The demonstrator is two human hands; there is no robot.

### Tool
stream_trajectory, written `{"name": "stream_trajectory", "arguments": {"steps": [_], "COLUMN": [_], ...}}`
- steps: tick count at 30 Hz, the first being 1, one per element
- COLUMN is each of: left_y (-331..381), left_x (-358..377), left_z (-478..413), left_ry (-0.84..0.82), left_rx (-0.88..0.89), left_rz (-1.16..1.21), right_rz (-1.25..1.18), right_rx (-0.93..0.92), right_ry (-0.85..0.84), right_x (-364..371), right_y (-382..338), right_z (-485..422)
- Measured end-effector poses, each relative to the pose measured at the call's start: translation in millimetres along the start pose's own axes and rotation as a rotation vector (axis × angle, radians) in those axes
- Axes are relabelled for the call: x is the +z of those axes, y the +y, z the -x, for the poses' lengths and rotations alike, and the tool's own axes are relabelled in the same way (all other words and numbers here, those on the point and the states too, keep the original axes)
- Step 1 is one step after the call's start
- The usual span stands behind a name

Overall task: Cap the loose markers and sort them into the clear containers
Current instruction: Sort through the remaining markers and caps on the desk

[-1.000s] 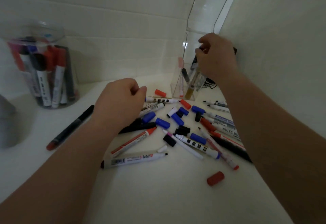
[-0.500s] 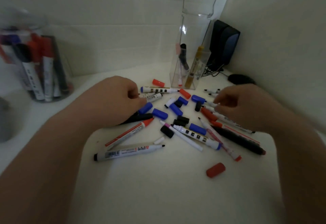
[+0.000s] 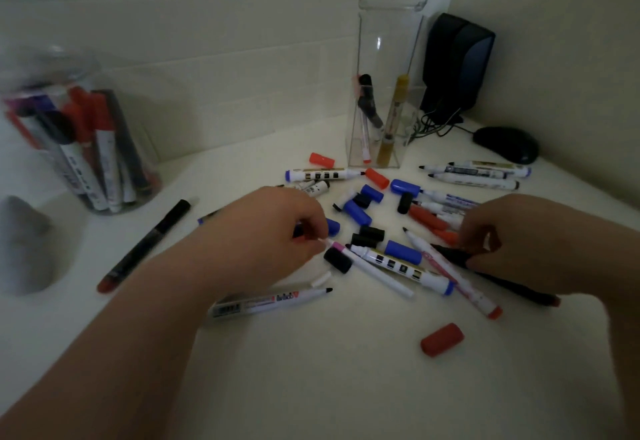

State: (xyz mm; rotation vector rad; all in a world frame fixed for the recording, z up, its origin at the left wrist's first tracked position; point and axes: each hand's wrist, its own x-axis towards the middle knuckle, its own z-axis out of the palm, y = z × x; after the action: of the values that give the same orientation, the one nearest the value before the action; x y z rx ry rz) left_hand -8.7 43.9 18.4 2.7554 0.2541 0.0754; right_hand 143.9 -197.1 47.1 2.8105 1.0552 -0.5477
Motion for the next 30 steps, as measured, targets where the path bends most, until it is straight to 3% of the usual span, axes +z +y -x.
{"name": "stream_trajectory", "arguments": {"steps": [4,11,18,24,30], "left_y": [12.2,15.3,21.7,26.2,21.7], "left_x": [15.0,22.1,23.4,26.8,26.1], "left_z": [-5.0,-8.6,-8.6,-10.6,-12.8], "left_ry": [-0.093,-0.092,-0.102,-0.125,-0.089], "left_rx": [0.092,0.079,0.083,0.091,0.115], "left_rz": [-0.026,-0.066,-0.115,-0.165,-0.031], "right_rz": [-0.018,-0.116,-0.404,-0.645,-0.75], "right_rx": [0.016,0.048,-0.09,-0.204,-0.259], "right_ry": [-0.009,0.097,0.358,0.405,0.398], "right_x": [5.9,0.1,-0.7,6.2,8.7], "right_y": [-4.6,-0.7,-4.8,-13.9,-23.3], "right_z": [-3.4,2.8,3.5,-2.4,-1.8]}}
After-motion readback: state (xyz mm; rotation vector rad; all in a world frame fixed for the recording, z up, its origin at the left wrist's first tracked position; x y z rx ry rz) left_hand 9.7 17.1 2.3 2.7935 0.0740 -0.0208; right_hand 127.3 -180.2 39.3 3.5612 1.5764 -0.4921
